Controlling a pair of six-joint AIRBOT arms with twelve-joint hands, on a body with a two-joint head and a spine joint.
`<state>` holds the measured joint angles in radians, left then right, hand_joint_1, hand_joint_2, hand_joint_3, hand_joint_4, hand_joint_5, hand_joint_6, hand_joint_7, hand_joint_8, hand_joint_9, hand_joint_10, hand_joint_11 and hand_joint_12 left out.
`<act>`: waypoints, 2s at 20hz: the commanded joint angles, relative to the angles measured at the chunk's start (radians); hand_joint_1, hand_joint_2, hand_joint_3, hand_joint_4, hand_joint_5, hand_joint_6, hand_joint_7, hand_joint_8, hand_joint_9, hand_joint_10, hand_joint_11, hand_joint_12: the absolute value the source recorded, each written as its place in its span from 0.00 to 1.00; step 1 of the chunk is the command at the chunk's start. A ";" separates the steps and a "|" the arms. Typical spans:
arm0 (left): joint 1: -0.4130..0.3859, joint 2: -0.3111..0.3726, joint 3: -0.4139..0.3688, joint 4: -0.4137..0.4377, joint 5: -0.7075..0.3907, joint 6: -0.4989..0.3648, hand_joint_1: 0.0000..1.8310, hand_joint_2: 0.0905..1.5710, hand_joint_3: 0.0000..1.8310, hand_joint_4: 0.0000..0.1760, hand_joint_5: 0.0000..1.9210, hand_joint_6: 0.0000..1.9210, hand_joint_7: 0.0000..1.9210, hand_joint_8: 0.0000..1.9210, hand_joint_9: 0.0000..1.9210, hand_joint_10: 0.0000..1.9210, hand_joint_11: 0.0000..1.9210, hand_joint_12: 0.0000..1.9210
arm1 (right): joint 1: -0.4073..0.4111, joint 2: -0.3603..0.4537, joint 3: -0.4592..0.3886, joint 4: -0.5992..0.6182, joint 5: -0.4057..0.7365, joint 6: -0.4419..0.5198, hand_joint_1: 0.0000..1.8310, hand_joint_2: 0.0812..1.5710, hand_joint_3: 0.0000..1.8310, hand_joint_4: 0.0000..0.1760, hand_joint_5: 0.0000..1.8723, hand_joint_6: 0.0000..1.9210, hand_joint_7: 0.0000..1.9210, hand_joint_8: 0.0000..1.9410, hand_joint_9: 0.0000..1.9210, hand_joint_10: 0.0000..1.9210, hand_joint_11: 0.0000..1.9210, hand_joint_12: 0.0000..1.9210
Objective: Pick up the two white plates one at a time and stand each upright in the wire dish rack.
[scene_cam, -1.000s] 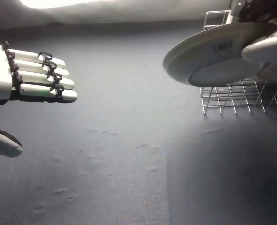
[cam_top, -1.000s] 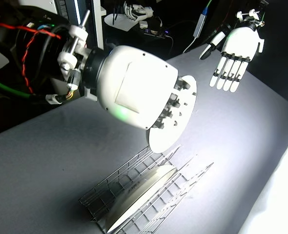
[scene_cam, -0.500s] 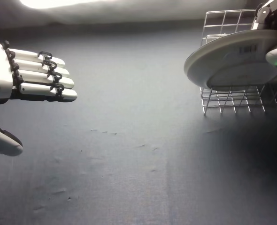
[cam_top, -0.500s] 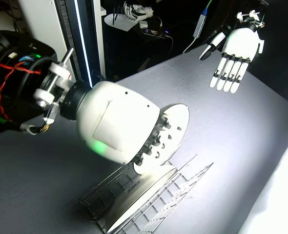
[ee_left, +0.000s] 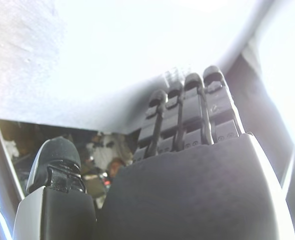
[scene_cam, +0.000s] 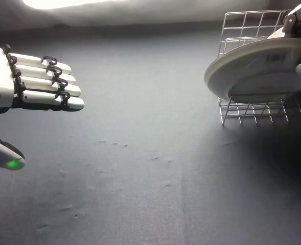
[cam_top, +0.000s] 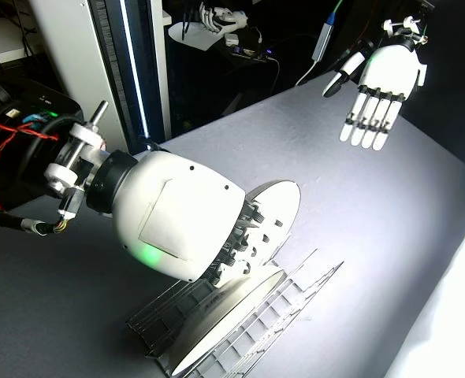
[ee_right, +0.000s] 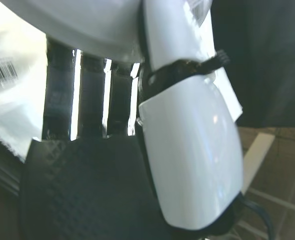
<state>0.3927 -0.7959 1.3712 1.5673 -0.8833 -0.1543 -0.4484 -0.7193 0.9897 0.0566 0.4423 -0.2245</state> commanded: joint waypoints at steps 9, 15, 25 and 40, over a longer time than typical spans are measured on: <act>-0.008 0.001 -0.004 -0.063 -0.021 -0.001 0.00 0.72 0.00 0.00 0.00 0.00 0.00 0.00 0.00 0.00 0.00 0.00 | -0.016 0.005 0.016 -0.059 0.152 -0.015 0.66 0.67 0.00 0.00 0.35 0.00 0.36 0.00 0.35 0.03 0.12 0.66; -0.008 0.001 -0.008 -0.063 -0.021 -0.001 0.00 0.73 0.00 0.00 0.00 0.00 0.00 0.00 0.00 0.00 0.00 0.00 | 0.028 0.002 0.001 -0.141 0.178 -0.015 0.54 0.67 0.01 0.00 0.15 0.00 0.15 0.00 0.16 0.00 0.00 0.59; 0.005 -0.012 0.021 -0.063 -0.020 0.000 0.00 0.73 0.00 0.00 0.00 0.00 0.00 0.00 0.00 0.00 0.00 0.00 | 0.089 -0.008 -0.038 -0.614 0.324 -0.015 0.41 0.59 0.00 0.00 0.01 0.00 0.00 0.00 0.01 0.00 0.00 0.31; 0.030 -0.018 0.026 -0.047 -0.021 0.004 0.09 0.87 0.00 0.00 0.24 0.94 0.28 0.98 0.26 1.00 0.26 1.00 | 0.168 -0.030 -0.025 -1.064 0.551 -0.099 0.25 0.76 0.00 0.00 0.44 0.76 0.44 0.82 0.35 0.85 0.19 0.96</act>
<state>0.4282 -0.8200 1.3956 1.5829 -0.8841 -0.1520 -0.2905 -0.7540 0.9688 -1.0744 0.9108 -0.3210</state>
